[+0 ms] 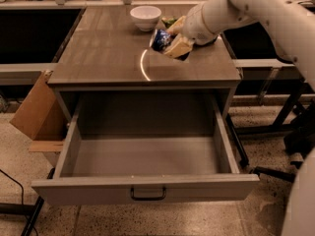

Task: Pick pepsi can from top drawer and place on counter

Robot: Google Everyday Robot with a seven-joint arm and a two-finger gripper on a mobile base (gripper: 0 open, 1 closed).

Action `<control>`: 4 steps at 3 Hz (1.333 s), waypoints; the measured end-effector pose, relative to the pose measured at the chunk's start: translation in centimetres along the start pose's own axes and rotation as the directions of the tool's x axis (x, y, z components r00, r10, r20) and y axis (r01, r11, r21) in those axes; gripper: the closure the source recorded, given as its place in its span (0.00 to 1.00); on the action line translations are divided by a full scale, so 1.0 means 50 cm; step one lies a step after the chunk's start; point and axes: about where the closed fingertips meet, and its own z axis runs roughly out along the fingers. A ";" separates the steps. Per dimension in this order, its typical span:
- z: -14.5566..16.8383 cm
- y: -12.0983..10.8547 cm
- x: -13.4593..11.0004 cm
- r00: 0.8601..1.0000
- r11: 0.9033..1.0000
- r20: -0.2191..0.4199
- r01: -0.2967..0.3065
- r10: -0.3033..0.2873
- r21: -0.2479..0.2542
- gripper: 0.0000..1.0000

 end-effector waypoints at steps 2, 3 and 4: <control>0.103 -0.024 0.010 0.995 0.997 -0.071 -0.071 0.072 0.021 0.73; 0.133 -0.040 0.035 0.987 0.992 -0.106 -0.118 0.121 0.038 0.50; 0.145 -0.054 0.053 0.980 0.987 -0.121 -0.151 0.156 0.050 0.27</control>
Offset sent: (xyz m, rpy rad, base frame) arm 0.0510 0.0277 -0.0414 -0.0348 0.0577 -0.1630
